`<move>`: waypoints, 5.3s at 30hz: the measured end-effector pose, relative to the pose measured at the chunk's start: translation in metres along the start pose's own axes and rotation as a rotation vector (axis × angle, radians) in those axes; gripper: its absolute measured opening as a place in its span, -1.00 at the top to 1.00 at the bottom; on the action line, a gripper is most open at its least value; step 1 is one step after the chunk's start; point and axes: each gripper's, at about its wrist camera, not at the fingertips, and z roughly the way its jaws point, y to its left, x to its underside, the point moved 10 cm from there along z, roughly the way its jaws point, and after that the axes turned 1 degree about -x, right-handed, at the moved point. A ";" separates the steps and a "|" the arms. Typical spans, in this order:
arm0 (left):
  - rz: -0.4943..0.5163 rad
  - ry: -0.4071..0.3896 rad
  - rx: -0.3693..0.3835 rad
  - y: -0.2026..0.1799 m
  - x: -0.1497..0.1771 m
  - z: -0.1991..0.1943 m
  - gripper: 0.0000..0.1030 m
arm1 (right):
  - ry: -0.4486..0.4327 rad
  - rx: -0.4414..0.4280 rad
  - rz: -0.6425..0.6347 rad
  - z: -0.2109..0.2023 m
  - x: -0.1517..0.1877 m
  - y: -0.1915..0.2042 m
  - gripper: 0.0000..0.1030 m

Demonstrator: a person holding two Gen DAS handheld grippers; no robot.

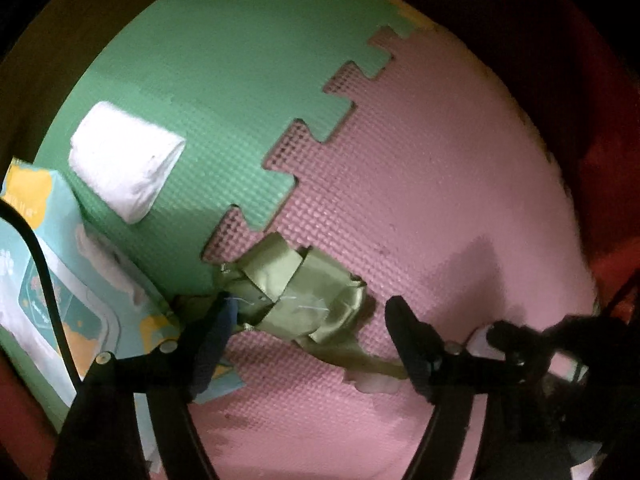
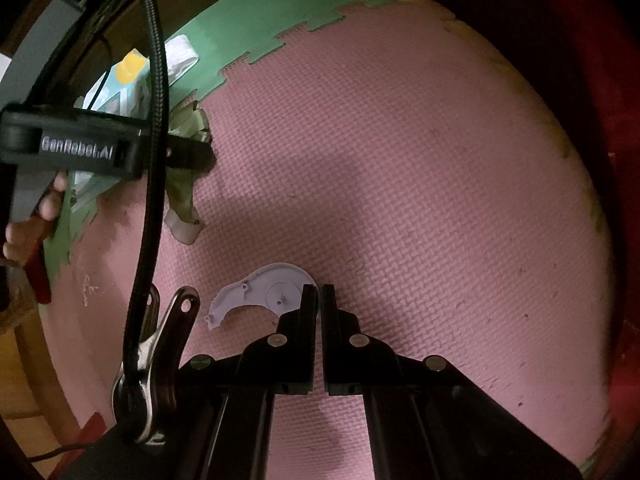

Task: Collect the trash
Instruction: 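Close the left tool on the green ribbon while the right tool grasps the white plastic piece, then carry the green ribbon and white plastic piece in both tools over the bucket, then open both tools to drop the ribbon and plastic piece into the bucket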

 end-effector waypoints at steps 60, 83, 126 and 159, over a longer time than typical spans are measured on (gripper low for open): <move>-0.375 -0.503 0.016 0.128 0.092 -0.317 0.86 | -0.202 0.053 -0.640 -0.205 -0.125 0.191 0.94; -0.554 -0.550 -0.193 0.282 0.209 -0.393 0.86 | -0.252 -0.144 -0.850 -0.254 -0.104 0.433 0.94; -0.969 -0.365 -0.092 0.407 0.263 -0.330 0.26 | -0.166 -0.176 -0.774 -0.166 -0.094 0.545 0.94; -1.030 -0.325 -0.108 0.417 0.279 -0.327 0.26 | -0.191 -0.192 -0.733 -0.141 -0.110 0.564 0.61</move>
